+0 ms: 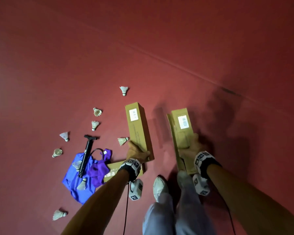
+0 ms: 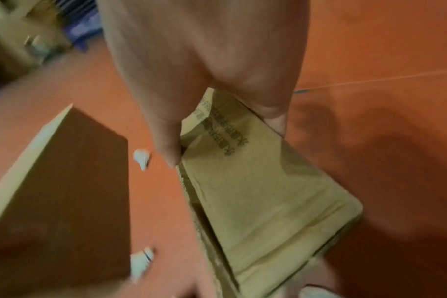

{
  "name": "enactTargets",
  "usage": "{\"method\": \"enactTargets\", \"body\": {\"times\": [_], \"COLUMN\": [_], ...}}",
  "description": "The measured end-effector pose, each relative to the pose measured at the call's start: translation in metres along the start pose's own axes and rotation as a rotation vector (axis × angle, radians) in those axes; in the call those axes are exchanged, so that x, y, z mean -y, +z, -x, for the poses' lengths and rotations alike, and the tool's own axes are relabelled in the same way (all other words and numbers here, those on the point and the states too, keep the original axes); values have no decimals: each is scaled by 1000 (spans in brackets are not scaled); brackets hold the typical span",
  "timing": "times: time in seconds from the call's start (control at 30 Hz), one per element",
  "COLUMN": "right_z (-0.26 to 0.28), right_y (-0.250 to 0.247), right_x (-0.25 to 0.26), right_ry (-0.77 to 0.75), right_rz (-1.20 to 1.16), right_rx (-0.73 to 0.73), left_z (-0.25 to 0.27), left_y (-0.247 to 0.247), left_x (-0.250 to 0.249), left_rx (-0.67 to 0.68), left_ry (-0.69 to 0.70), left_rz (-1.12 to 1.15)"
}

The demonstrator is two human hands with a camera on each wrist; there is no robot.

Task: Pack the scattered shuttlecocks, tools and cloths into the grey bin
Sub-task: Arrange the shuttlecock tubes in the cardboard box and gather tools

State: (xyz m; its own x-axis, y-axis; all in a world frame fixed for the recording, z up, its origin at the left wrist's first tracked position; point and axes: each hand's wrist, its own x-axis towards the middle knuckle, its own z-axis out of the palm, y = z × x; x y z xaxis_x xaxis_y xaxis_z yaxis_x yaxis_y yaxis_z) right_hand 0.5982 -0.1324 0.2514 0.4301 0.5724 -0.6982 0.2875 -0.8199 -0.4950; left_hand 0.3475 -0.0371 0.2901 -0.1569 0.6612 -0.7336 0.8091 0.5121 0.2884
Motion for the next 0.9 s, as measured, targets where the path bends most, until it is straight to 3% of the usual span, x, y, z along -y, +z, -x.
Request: {"method": "enactTargets", "body": {"times": [0.23,0.4,0.6,0.77,0.9], "right_z": [174,302,431,508,556], "right_y": [-179,-305,-398,-456,-514], "right_x": [90,102,47,-30,-90], "right_ry": [-56,-181,-250,-324,-420], "right_rz": [-621,-761,-1060,-1333,-1442], "right_rx": [-291,-390,-669,-809,-909], "left_z": [210,342,485,609,702], "left_y": [-89,-104,-79,-16,47], "left_x": [-131,-215,-275,-325,-358], "left_rx": [52,157,274,303,380], "left_ry": [392,778,1192,1459,1595], "left_rz": [-55,-144,-30,-194,-228]}}
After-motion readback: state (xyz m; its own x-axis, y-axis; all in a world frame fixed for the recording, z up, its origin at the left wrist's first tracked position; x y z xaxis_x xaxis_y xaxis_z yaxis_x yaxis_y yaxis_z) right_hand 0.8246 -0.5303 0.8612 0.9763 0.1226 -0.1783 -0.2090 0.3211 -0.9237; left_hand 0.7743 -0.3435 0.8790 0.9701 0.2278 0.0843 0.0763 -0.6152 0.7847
